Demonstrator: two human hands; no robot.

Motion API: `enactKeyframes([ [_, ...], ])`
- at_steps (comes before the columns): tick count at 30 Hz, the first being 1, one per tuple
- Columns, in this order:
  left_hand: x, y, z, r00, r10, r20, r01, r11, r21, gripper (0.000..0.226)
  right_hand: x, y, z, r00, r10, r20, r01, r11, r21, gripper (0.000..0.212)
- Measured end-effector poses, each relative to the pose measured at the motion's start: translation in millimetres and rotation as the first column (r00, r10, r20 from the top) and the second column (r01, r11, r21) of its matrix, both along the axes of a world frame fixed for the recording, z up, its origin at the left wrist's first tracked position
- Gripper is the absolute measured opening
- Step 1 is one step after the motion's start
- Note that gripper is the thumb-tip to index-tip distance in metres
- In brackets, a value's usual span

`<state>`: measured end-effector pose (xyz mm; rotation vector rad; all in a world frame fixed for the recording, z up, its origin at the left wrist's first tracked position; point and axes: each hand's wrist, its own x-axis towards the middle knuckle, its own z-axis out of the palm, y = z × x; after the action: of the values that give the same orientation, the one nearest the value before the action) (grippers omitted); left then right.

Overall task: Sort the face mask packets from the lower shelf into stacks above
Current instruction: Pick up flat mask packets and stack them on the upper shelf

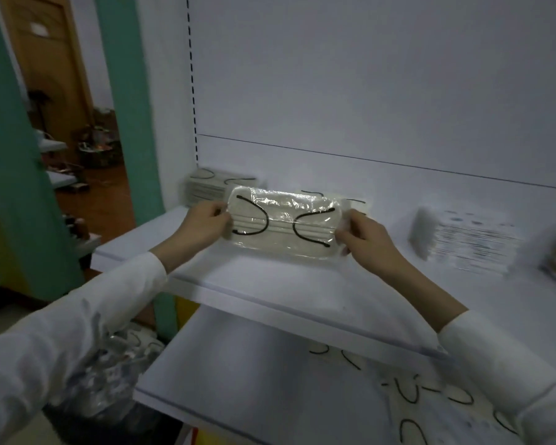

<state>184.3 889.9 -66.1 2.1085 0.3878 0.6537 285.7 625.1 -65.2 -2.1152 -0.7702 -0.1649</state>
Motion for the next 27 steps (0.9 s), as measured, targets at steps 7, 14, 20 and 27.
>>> enactKeyframes([
  [7, 49, 137, 34, 0.999, 0.029, 0.015, -0.030, 0.996, 0.082, 0.026, 31, 126, 17, 0.992, -0.124, -0.033, 0.126, 0.988, 0.093, 0.014],
  [14, 123, 219, 53, 0.985, 0.110, 0.130, -0.123, 0.989, 0.088, 0.026, 99, 230, 42, 0.932, -0.270, -0.244, 0.313, 0.937, 0.158, 0.044],
  [20, 153, 248, 24, 0.994, 0.105, 0.037, -0.110, 0.976, 0.189, 0.006, 129, 272, 20, 0.923, -0.356, -0.148, 0.363, 0.931, 0.027, 0.022],
  [27, 160, 256, 19, 0.998, 0.066, -0.019, -0.059, 0.965, 0.256, 0.012, 135, 281, 13, 0.922, -0.371, -0.116, 0.364, 0.928, -0.073, 0.010],
])
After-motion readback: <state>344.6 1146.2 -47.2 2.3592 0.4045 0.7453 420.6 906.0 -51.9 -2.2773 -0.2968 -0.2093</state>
